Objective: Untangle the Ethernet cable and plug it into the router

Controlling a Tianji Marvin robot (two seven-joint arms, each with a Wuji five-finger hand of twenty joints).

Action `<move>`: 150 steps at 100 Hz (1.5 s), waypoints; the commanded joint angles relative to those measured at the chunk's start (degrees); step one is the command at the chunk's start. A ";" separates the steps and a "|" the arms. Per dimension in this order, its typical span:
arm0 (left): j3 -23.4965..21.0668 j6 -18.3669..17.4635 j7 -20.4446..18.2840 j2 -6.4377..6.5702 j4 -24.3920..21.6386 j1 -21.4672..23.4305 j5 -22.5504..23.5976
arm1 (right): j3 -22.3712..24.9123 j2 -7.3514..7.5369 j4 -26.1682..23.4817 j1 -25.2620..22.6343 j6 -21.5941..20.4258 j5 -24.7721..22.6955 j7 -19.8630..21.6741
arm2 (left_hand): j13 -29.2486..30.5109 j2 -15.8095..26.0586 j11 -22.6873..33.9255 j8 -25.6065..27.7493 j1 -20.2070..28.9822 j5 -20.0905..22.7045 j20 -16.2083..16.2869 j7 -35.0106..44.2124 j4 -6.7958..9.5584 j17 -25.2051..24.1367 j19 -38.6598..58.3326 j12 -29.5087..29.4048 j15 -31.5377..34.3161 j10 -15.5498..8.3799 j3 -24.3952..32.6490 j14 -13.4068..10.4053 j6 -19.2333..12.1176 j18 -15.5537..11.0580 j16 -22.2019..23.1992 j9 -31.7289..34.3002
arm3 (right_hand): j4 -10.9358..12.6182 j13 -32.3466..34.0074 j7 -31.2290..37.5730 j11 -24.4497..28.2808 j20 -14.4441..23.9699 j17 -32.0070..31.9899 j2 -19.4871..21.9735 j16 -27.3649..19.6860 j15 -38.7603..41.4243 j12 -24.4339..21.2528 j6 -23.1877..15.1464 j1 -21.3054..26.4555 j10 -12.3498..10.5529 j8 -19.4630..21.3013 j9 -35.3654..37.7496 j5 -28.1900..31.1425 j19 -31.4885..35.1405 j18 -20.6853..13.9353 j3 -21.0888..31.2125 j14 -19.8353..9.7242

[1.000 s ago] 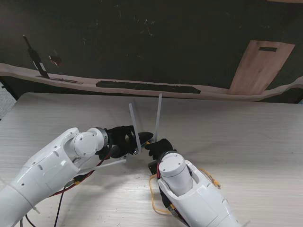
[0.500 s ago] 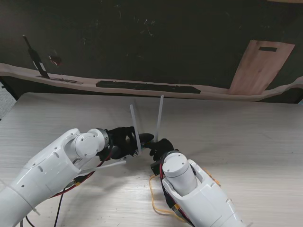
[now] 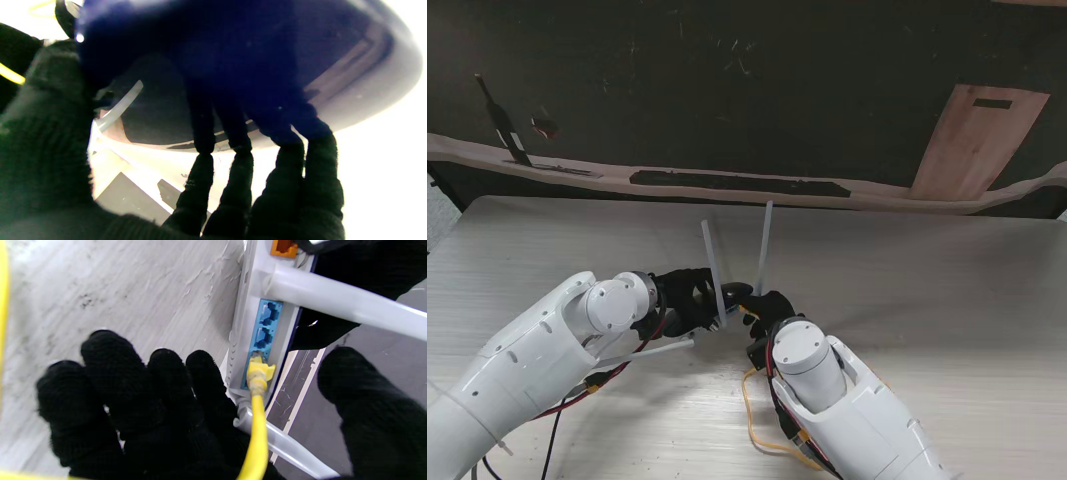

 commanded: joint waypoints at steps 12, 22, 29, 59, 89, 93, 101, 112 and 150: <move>1.40 2.17 -3.13 0.05 2.80 3.72 -0.21 | 0.23 -0.65 -0.23 -0.15 0.07 0.66 -0.19 | 10.53 9.70 9.89 3.66 33.00 9.97 3.19 10.04 5.55 5.75 27.60 4.62 32.98 -3.64 39.79 -10.03 -1.33 -6.62 4.59 10.56 | -0.06 -1.09 -0.95 -0.84 2.85 -3.58 2.31 -0.25 -2.04 0.01 -1.48 -2.79 5.63 -1.38 -2.27 -4.48 -2.77 1.89 -1.69 3.25; 0.87 2.72 -2.65 -0.09 2.73 4.06 -0.27 | 0.49 -0.87 -0.09 -0.23 -0.25 1.04 -1.00 | 10.48 9.76 9.89 3.68 33.05 10.16 3.24 10.10 5.60 5.61 27.60 4.62 32.99 -3.64 39.68 -9.94 -1.71 -6.62 4.61 10.53 | 0.11 -3.17 -1.92 -3.14 3.28 -6.09 2.83 -0.50 -5.16 -0.58 -2.44 -3.01 5.76 -3.14 -3.76 -7.98 -6.17 1.89 -2.02 4.30; 0.72 2.88 -2.50 -0.15 2.79 4.12 -0.43 | 0.77 -1.00 -0.11 -0.35 -0.63 1.49 -1.58 | 10.52 9.73 9.90 3.66 33.05 10.11 3.32 10.05 5.63 5.63 27.66 4.62 33.00 -3.61 39.65 -9.95 -1.53 -6.55 4.60 10.56 | 0.19 -5.06 -3.58 -6.20 2.99 -8.72 3.03 -1.14 -9.05 -1.49 -2.49 -3.08 5.69 -5.53 -5.10 -10.30 -10.60 1.89 -2.17 5.16; 0.66 3.60 -2.43 -0.26 2.98 4.05 -0.88 | 1.59 -1.15 -0.35 -0.88 -1.48 1.65 -2.99 | 10.54 9.81 9.87 3.65 33.03 10.11 3.29 10.02 5.62 5.68 27.65 4.61 32.99 -3.62 39.52 -9.92 -1.50 -6.55 4.62 10.54 | 0.30 -10.69 -6.98 -13.63 0.57 -15.52 3.41 -2.82 -19.32 -3.45 -2.54 -3.20 4.68 -8.86 -9.60 -13.65 -21.20 1.89 -2.17 6.01; 0.18 4.90 -2.32 -0.44 3.23 4.09 -1.75 | 1.78 -1.10 -0.97 -1.57 -2.06 -0.58 -4.40 | 11.40 10.47 9.79 3.57 32.53 10.39 2.96 9.88 6.17 7.30 27.59 4.56 33.12 -3.52 39.22 -9.08 -1.66 -5.27 4.74 10.68 | 0.26 -10.36 -6.22 -13.93 0.91 -15.16 2.84 -2.33 -19.32 -3.36 -2.21 -3.14 4.90 -8.76 -9.72 -12.91 -21.01 1.89 -2.78 6.34; 0.12 5.02 -2.34 -0.45 3.18 4.12 -1.84 | 1.91 -1.06 -1.24 -1.75 -2.35 -0.71 -4.62 | 11.55 10.64 9.78 3.55 32.29 10.48 2.62 9.83 6.53 7.80 27.32 4.55 33.13 -3.60 39.17 -8.89 -1.56 -5.08 4.80 10.70 | 0.27 -10.44 -5.98 -13.98 0.92 -15.12 2.87 -2.34 -19.44 -3.36 -2.30 -3.17 4.94 -8.66 -9.76 -13.05 -21.11 1.89 -2.89 6.36; 0.06 5.22 -2.36 -0.48 3.15 4.13 -2.02 | 2.07 -0.86 -1.70 -2.02 -2.91 -1.46 -4.77 | 11.51 10.85 9.75 3.42 32.00 10.58 2.28 9.56 7.07 8.40 27.16 4.53 33.06 -3.48 38.99 -8.61 -1.48 -4.93 4.87 10.75 | 0.31 -10.71 -5.73 -14.14 0.82 -15.48 2.90 -2.38 -19.73 -3.39 -2.36 -3.07 4.94 -8.55 -9.99 -13.45 -21.61 1.89 -3.00 6.39; 0.10 5.11 -2.28 -0.53 3.30 4.03 -2.14 | 2.21 -0.50 -2.03 -2.22 -3.71 -3.04 -4.82 | 11.26 11.04 9.71 3.39 31.87 10.59 2.11 9.48 7.39 8.20 26.92 4.51 32.94 -3.50 38.91 -8.56 -1.37 -4.94 4.89 10.81 | 0.35 -11.22 -5.57 -14.43 0.57 -16.19 2.74 -2.41 -20.23 -3.43 -2.66 -2.95 4.93 -8.51 -10.44 -13.92 -22.55 1.89 -2.97 6.47; -0.40 5.12 -2.18 -0.62 3.50 3.84 -2.42 | 3.37 2.15 -3.77 -1.89 -5.84 -11.32 -1.64 | 12.69 10.85 9.64 3.41 30.44 10.80 0.03 9.47 10.30 12.34 25.97 4.48 32.28 -3.76 38.98 -7.33 -1.87 -3.54 4.15 11.10 | 0.56 -12.94 -4.98 -15.05 0.03 -18.36 -1.11 -2.05 -20.88 -3.43 -2.69 -0.05 4.61 -8.29 -12.83 -14.98 -24.27 1.89 -2.48 6.23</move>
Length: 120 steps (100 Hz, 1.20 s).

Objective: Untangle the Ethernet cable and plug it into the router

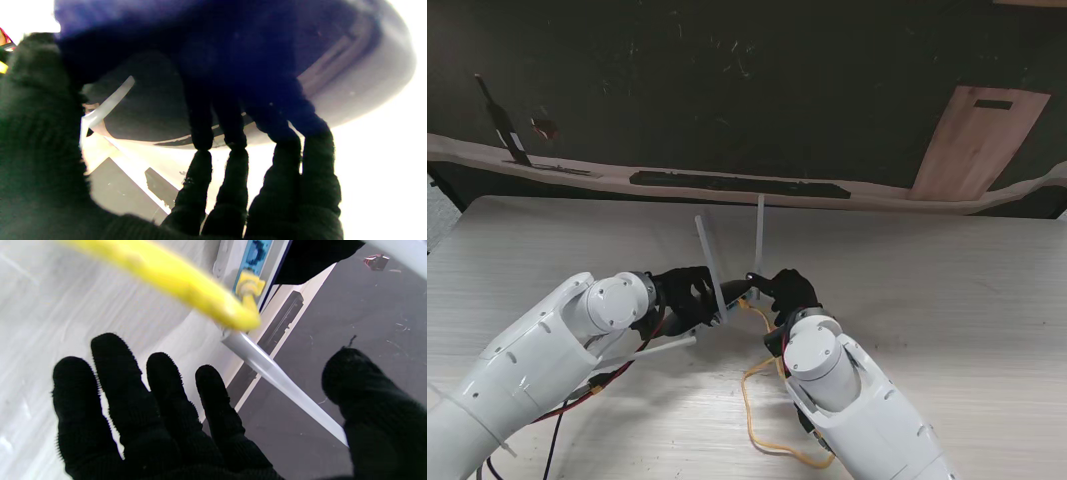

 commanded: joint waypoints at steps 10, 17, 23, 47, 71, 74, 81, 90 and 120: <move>1.43 1.54 -3.17 0.38 3.38 2.61 0.04 | 0.54 1.50 -1.59 0.25 -1.41 -2.37 2.16 | 11.23 12.26 8.54 3.27 29.97 8.74 0.41 9.00 11.76 10.66 25.06 3.62 29.62 -0.79 44.19 -5.39 -0.49 -1.66 3.33 9.67 | 0.60 -0.12 -0.69 -0.45 -0.41 -0.56 -2.93 0.20 0.14 -0.59 2.26 1.59 2.40 -0.69 -1.13 0.03 -0.68 1.77 -0.65 1.67; 1.28 1.54 -3.24 0.39 3.31 2.56 0.08 | 0.42 2.03 -1.65 0.50 -2.23 -4.33 2.79 | 11.46 12.34 8.53 3.24 29.93 8.74 0.14 8.93 12.24 11.07 25.02 3.61 29.66 -0.79 43.99 -5.09 -0.58 -1.65 3.29 9.67 | 0.59 0.40 -1.85 -0.66 -0.36 0.02 -4.34 0.30 0.40 -0.71 3.02 2.42 2.67 -1.35 -0.59 1.53 -0.47 1.77 -0.16 1.60; 1.18 1.59 -3.33 0.42 3.22 2.51 0.10 | 0.30 2.48 -1.73 0.70 -3.03 -5.97 3.33 | 11.60 12.64 8.51 3.22 29.92 8.79 -0.15 8.90 12.53 11.42 24.91 3.60 29.54 -0.79 43.85 -4.91 -0.71 -1.55 3.13 9.65 | 0.67 0.69 -2.00 -0.69 -0.27 0.46 -5.88 0.24 0.33 -0.75 2.54 3.72 2.54 -1.50 -0.18 2.55 -0.20 1.77 0.46 1.45; 1.20 1.67 -3.12 0.36 3.26 2.41 0.21 | -0.61 3.84 -1.24 1.27 -7.69 -14.04 2.90 | 11.26 12.88 8.40 3.09 30.04 8.73 -0.42 8.66 12.93 11.06 24.75 3.55 29.62 -0.86 43.51 -4.78 -0.44 -1.84 3.07 9.62 | 0.91 3.58 -0.83 -0.57 0.91 4.58 -13.32 0.41 2.12 -0.88 -1.29 8.43 0.80 -1.22 3.04 8.13 2.46 1.77 8.87 0.58; 1.60 1.70 -3.06 0.27 3.52 2.14 0.01 | -1.68 6.01 -1.63 1.42 -10.50 -24.13 4.21 | 11.19 12.57 8.40 3.11 30.26 8.68 -0.30 8.71 12.67 10.74 25.01 3.55 29.82 -0.83 43.83 -4.94 -0.42 -2.09 3.07 9.53 | 0.75 6.78 -1.16 0.47 2.43 9.88 -19.26 0.78 5.37 -0.70 -3.70 11.47 -0.48 -0.81 5.75 14.82 8.09 1.77 15.65 -0.36; 1.61 1.70 -3.05 0.27 3.53 2.13 0.00 | -1.85 6.25 -1.69 1.50 -10.68 -25.08 4.54 | 11.13 12.54 8.40 3.11 30.32 8.68 -0.30 8.71 12.65 10.69 25.00 3.55 29.84 -0.77 43.93 -4.96 -0.46 -2.14 3.07 9.53 | 0.75 7.22 -1.22 0.71 2.62 10.80 -19.71 0.87 5.87 -0.63 -3.78 11.80 -0.70 -0.70 6.04 15.23 9.06 1.77 16.03 -0.65; 1.60 1.73 -3.02 0.25 3.53 2.15 -0.03 | -2.27 6.78 -1.80 1.71 -11.10 -27.10 5.32 | 11.15 12.41 8.45 3.11 30.33 8.67 -0.26 8.72 12.62 10.63 25.05 3.57 29.89 -0.84 44.18 -4.91 -0.43 -2.12 3.06 9.58 | 0.72 8.53 -1.30 1.66 3.27 13.08 -20.40 1.65 8.77 -0.33 -3.88 11.87 -1.06 -0.15 6.71 16.12 13.09 1.77 17.00 -0.91; 1.61 1.79 -3.03 0.27 3.50 2.15 0.02 | -2.75 7.43 -2.02 1.97 -11.75 -29.21 6.55 | 11.08 12.41 8.40 3.13 30.22 8.67 -0.19 8.76 12.55 10.57 25.13 3.55 30.00 -0.87 44.37 -4.83 -0.44 -2.10 3.06 9.52 | 0.60 11.09 -0.64 3.53 3.89 17.27 -21.06 3.42 15.57 0.16 -3.68 11.56 -1.29 1.08 8.30 18.19 21.11 1.77 17.58 -1.93; 1.63 2.09 -2.95 0.23 3.46 2.15 -0.03 | -4.60 8.41 -2.13 2.52 -15.11 -33.85 7.15 | 11.05 12.75 8.38 3.07 30.11 8.64 0.15 8.64 12.68 10.27 25.40 3.53 30.10 -0.73 43.94 -4.66 -0.25 -1.93 3.09 9.52 | 0.57 16.97 1.46 7.83 4.00 26.62 -21.37 5.60 27.51 0.80 -4.32 11.53 -1.23 3.95 15.78 26.19 34.37 1.77 19.28 -3.49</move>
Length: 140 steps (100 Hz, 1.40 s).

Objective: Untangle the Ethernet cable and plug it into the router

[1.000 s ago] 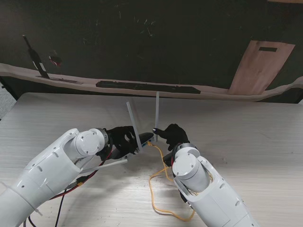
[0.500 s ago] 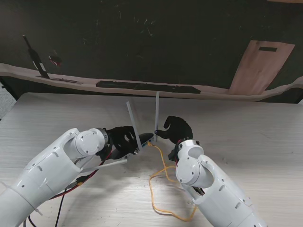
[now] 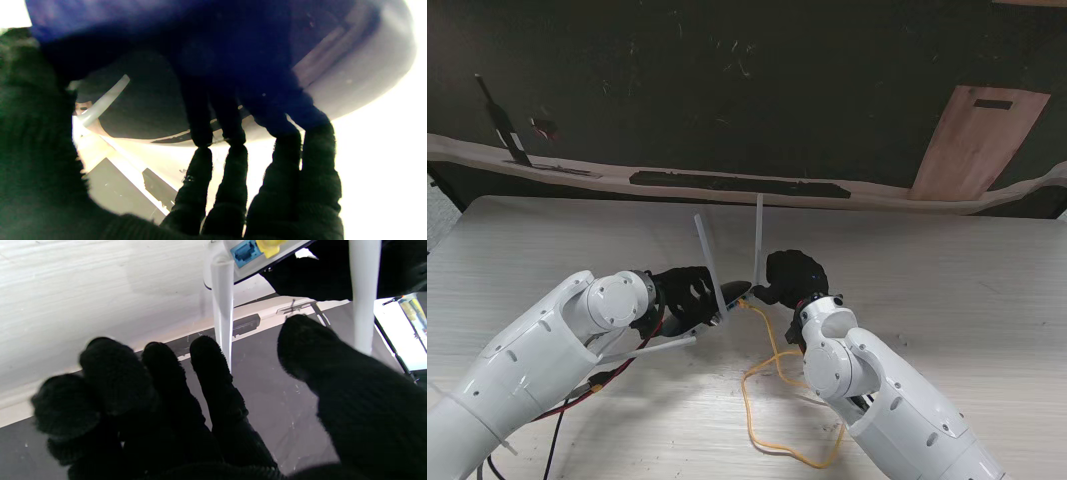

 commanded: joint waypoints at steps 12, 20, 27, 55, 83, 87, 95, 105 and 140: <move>1.69 1.37 -2.46 0.28 3.39 2.43 -0.25 | -1.18 0.40 -1.41 -0.39 -1.06 -2.05 1.29 | 9.66 12.72 6.61 3.05 30.20 7.22 2.44 7.49 12.70 6.17 23.46 2.81 24.56 -0.13 49.64 -4.66 -0.39 -2.04 3.16 7.81 | 0.87 2.77 1.61 2.74 -0.40 7.03 -1.58 2.50 6.30 0.98 0.26 0.55 1.31 2.17 4.83 3.89 8.32 1.59 2.33 0.64; 1.79 1.33 -2.52 0.28 3.47 2.35 -0.29 | -1.48 0.79 -2.17 -0.62 -0.67 -3.34 2.24 | 9.46 12.67 6.61 3.04 30.28 7.22 2.48 7.47 12.66 5.94 23.44 2.81 24.60 -0.22 49.69 -4.71 -0.43 -2.22 3.21 7.81 | 0.87 2.75 1.53 2.69 -1.10 8.10 -1.58 2.92 7.14 0.95 0.38 0.43 1.41 2.38 5.52 4.61 8.69 1.59 2.31 0.48; 1.84 1.32 -2.56 0.29 3.50 2.31 -0.28 | -1.75 1.14 -2.84 -0.79 0.07 -4.54 3.21 | 9.21 12.65 6.56 3.03 30.31 7.21 2.69 7.44 12.54 5.46 23.50 2.79 24.64 -0.28 49.69 -4.71 -0.42 -2.32 3.26 7.72 | 0.87 2.73 1.35 2.49 -1.60 8.61 -1.96 3.08 7.36 0.87 0.44 0.51 1.50 2.45 5.93 5.05 8.81 1.59 2.28 0.45; 1.77 1.43 -2.75 0.41 3.32 2.32 0.10 | -2.90 2.01 -4.45 -1.06 2.47 -6.80 6.52 | 8.98 12.82 6.50 2.97 30.23 7.32 3.27 7.34 12.45 4.93 23.72 2.75 24.70 -0.22 49.42 -4.55 -0.41 -2.18 3.31 7.69 | 1.02 2.89 0.97 1.88 -2.82 9.31 -3.42 4.63 9.16 0.58 0.31 1.31 0.95 2.80 8.52 7.03 11.82 0.13 3.45 -0.79; 1.33 1.01 -2.09 0.33 3.21 2.63 0.60 | -4.09 2.34 -5.23 -0.93 3.52 -6.85 8.63 | 9.65 13.53 6.07 3.41 30.63 10.06 3.97 8.37 11.72 5.08 24.47 2.41 24.91 -3.12 48.96 -3.76 -4.58 -1.08 3.58 9.89 | 0.81 3.04 1.22 1.80 -2.42 9.73 -5.49 5.94 10.52 0.56 0.41 2.27 0.76 3.09 10.20 8.07 13.43 -1.21 3.67 -1.66; 1.23 1.04 -2.08 0.35 3.09 2.70 0.65 | -4.22 2.36 -5.27 -0.90 3.64 -6.99 8.72 | 9.70 13.67 5.95 3.40 30.71 10.17 4.03 8.27 11.44 5.08 24.58 2.37 24.88 -2.81 48.81 -3.57 -4.49 -0.95 3.62 9.91 | 0.74 3.05 1.30 1.79 -2.33 9.81 -5.78 6.08 10.63 0.55 0.45 2.40 0.67 3.14 10.44 8.20 13.63 -1.52 3.73 -1.80; 1.10 1.06 -2.28 0.45 2.77 2.77 0.87 | -4.43 2.40 -5.33 -0.82 3.82 -7.19 8.86 | 9.80 13.83 5.80 3.33 30.85 10.06 4.09 7.98 11.10 5.15 24.71 2.32 24.84 -2.49 48.71 -3.63 -3.89 -0.88 3.69 9.84 | 0.63 3.11 1.47 1.75 -2.06 9.95 -6.22 6.45 11.05 0.52 0.48 2.64 0.68 3.22 10.98 8.41 14.11 -2.17 3.90 -2.18; 0.99 1.16 -2.47 0.53 2.53 2.78 1.05 | -4.74 2.42 -5.29 -0.66 4.11 -7.32 9.04 | 9.91 13.98 5.77 3.32 30.96 9.93 4.05 7.84 10.69 5.25 24.77 2.33 24.78 -2.23 48.59 -3.63 -3.52 -0.97 3.74 9.75 | 0.63 3.09 1.52 1.65 -1.85 10.01 -6.25 6.66 11.16 0.48 0.56 2.96 0.72 3.23 11.25 8.50 14.33 -2.49 4.17 -2.19; 0.62 1.42 -3.12 0.73 2.02 2.64 1.23 | -5.42 2.42 -5.38 -0.31 4.23 -6.41 9.95 | 9.97 14.18 5.73 3.31 31.12 9.74 3.88 7.56 9.99 5.24 24.77 2.34 24.76 -1.78 48.62 -3.59 -2.82 -1.13 3.87 9.61 | -6.25 3.16 9.60 1.07 -0.95 10.05 -7.60 7.06 10.33 0.37 0.72 9.02 0.46 -10.90 11.22 4.94 13.98 -3.12 6.17 -2.66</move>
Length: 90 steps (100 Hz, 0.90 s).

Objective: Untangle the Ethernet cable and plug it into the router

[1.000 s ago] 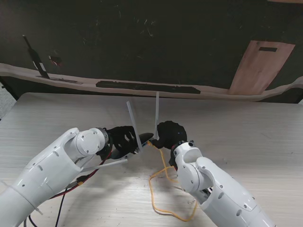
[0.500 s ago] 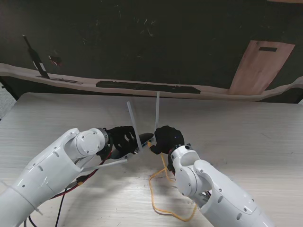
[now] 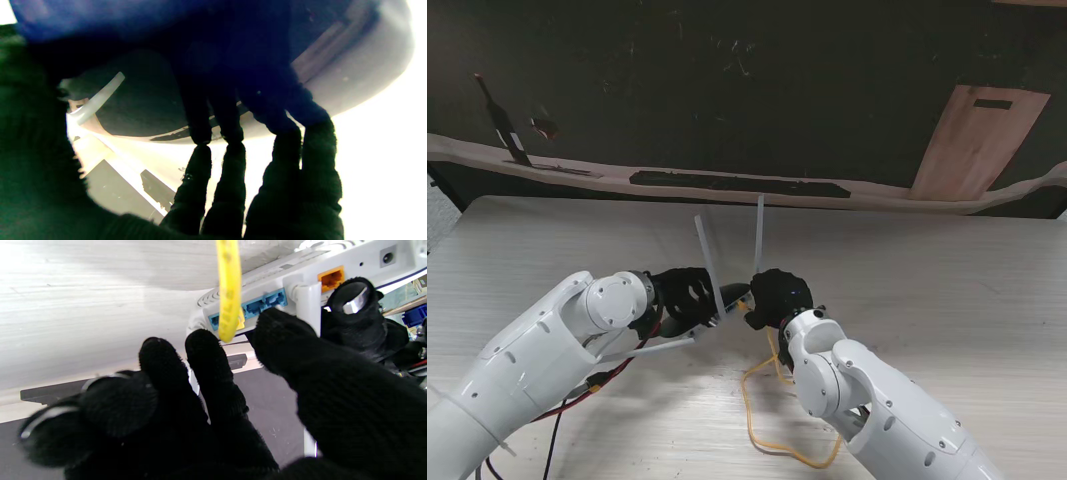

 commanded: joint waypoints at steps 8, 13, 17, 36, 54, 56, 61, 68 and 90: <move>1.11 1.27 -2.53 0.56 2.46 2.25 0.29 | -0.46 -0.02 -0.60 -0.10 -0.30 1.01 1.50 | 9.96 14.17 5.72 3.29 31.16 8.50 3.88 7.30 9.95 5.23 18.94 2.35 19.67 -0.10 52.46 -3.51 -2.02 -1.38 3.87 7.89 | -1.99 -0.25 3.42 0.20 0.44 1.96 -2.34 0.51 0.43 0.27 0.93 3.32 2.98 -2.70 3.81 -1.93 4.53 -2.47 2.79 -1.47; 1.10 1.32 -2.51 0.56 2.39 2.28 0.31 | -0.65 -0.04 -0.56 0.02 -0.26 1.12 1.62 | 9.92 14.22 5.73 3.28 31.15 8.43 3.90 7.27 9.89 5.26 18.97 2.36 19.68 -0.03 52.46 -3.58 -1.90 -1.35 3.88 7.86 | -2.42 -0.17 4.17 0.16 0.31 1.96 -2.28 0.40 0.26 0.25 0.90 4.13 2.94 -3.06 3.81 -2.49 4.39 -2.56 2.93 -1.86; 1.12 1.38 -2.51 0.56 2.33 2.30 0.34 | -0.81 -0.08 -0.49 0.13 -0.14 1.39 1.69 | 9.95 14.22 5.74 3.26 31.17 8.39 3.90 7.21 9.86 5.26 18.98 2.36 19.68 -0.01 52.47 -3.46 -1.63 -1.35 3.87 7.86 | -2.70 -0.17 4.84 0.11 0.25 1.96 -2.30 0.35 0.22 0.22 0.97 4.56 2.95 -3.48 3.81 -2.80 4.41 -2.57 2.99 -1.82; 1.16 1.53 -2.58 0.61 2.08 2.39 0.43 | -1.58 -0.33 0.07 0.59 0.35 2.09 1.44 | 10.03 14.27 5.77 3.32 31.20 8.38 3.86 7.29 9.66 5.31 19.00 2.37 19.74 0.07 52.52 -3.51 -1.71 -1.37 3.88 7.85 | -2.89 -0.10 6.06 0.04 0.14 1.96 -1.43 0.45 0.55 0.09 1.78 6.13 3.21 -4.48 4.36 -3.59 4.42 -2.70 3.45 -2.07; 1.13 1.57 -2.56 0.60 1.98 2.40 0.43 | -2.14 -0.47 0.46 0.98 0.79 2.39 1.30 | 9.99 14.34 5.79 3.32 31.22 8.42 3.85 7.29 9.59 5.33 19.03 2.38 19.74 0.12 52.45 -3.56 -1.63 -1.43 3.86 7.87 | -2.72 -0.16 8.17 -0.15 0.41 2.13 -1.33 0.83 1.12 -0.27 2.90 7.71 3.52 -6.00 5.23 -4.40 5.13 -3.48 4.17 -2.01; 1.13 1.58 -2.56 0.60 1.97 2.40 0.42 | -2.18 -0.50 0.50 1.01 0.82 2.45 1.28 | 9.99 14.34 5.79 3.32 31.23 8.38 3.85 7.28 9.58 5.34 19.04 2.38 19.74 0.14 52.45 -3.51 -1.61 -1.44 3.86 7.86 | -2.67 -0.14 8.43 -0.15 0.46 2.15 -1.32 0.87 1.18 -0.29 2.90 8.08 3.49 -6.15 5.32 -4.47 5.20 -3.53 4.32 -2.05; 1.13 1.60 -2.58 0.60 1.94 2.41 0.40 | -2.27 -0.57 0.62 1.08 0.88 2.65 1.16 | 9.98 14.34 5.76 3.28 31.23 8.33 3.84 7.20 9.57 5.30 19.02 2.37 19.76 0.16 52.43 -3.51 -1.42 -1.47 3.86 7.80 | -2.40 -0.09 9.05 -0.02 0.76 2.30 -0.40 1.17 1.69 -0.32 3.10 8.99 3.42 -6.73 5.69 -4.47 5.67 -4.01 4.86 -2.40; 1.13 1.65 -2.61 0.61 1.90 2.42 0.39 | -2.38 -0.67 0.74 1.16 0.95 3.04 1.05 | 9.93 14.48 5.78 3.30 31.17 8.45 3.84 7.25 9.56 5.25 18.99 2.38 19.73 0.09 52.35 -3.49 -1.69 -1.44 3.85 7.82 | -2.11 -0.04 9.27 0.08 1.01 2.43 0.78 1.36 2.00 -0.32 3.14 9.52 3.50 -7.02 6.06 -4.43 6.06 -4.24 5.38 -2.46; 1.14 1.88 -2.64 0.61 1.72 2.51 0.25 | -2.80 -0.97 1.38 1.54 0.91 4.11 0.65 | 9.94 14.48 5.77 3.34 31.22 8.42 3.94 7.32 9.70 5.24 19.06 2.37 19.71 0.20 52.20 -3.55 -1.66 -1.49 3.84 7.82 | -1.54 -0.02 9.65 0.20 1.74 2.67 1.22 1.96 2.93 -0.39 3.13 9.36 3.50 -7.50 6.94 -4.50 6.99 -5.09 6.01 -2.75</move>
